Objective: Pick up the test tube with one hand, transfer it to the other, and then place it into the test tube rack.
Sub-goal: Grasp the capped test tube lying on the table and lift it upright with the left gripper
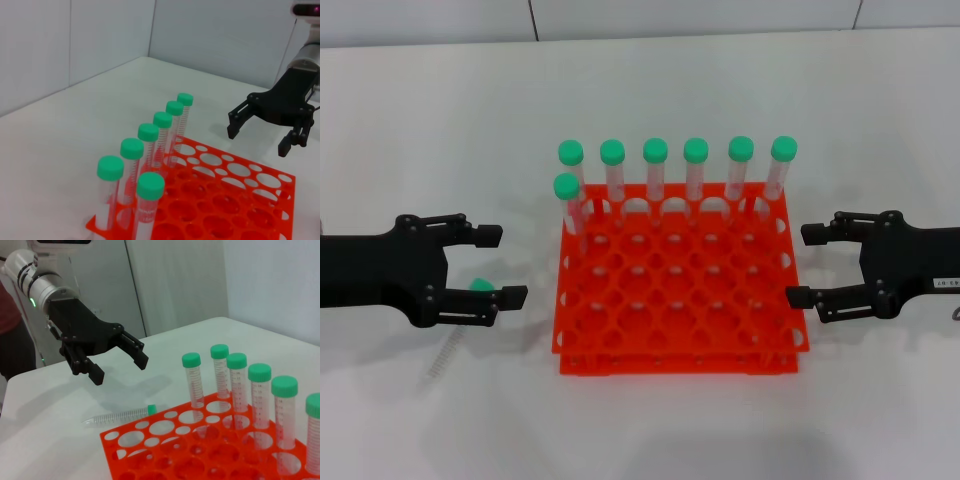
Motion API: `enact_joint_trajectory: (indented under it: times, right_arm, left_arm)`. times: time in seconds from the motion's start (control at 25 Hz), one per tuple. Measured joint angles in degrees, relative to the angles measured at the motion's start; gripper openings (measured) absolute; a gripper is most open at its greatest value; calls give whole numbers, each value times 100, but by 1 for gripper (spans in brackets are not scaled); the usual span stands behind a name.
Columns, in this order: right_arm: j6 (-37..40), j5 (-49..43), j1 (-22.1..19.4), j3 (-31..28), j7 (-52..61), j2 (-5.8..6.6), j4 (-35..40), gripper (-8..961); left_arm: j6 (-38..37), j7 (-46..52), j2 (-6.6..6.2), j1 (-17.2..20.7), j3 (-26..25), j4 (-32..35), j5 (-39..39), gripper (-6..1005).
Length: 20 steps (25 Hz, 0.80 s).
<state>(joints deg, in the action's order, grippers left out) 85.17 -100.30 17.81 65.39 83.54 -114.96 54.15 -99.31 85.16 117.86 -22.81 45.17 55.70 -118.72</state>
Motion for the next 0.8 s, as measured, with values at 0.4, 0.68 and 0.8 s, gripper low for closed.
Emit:
enact_joint_trajectory:
  times: [0.4, 0.68, 0.8]
  right_arm:
    - [-1, 2, 3, 0, 40, -7, 53, 860]
    - [-23, 7, -5, 0, 48, -9, 53, 860]
    - [-28, 23, -4, 0, 48, -11, 53, 859]
  left_arm:
    - [1, 0, -8, -2, 0, 19, 0, 861]
    - [6, 14, -18, -4, 0, 22, 0, 860]
    - [-4, 40, -26, -4, 0, 28, 0, 860]
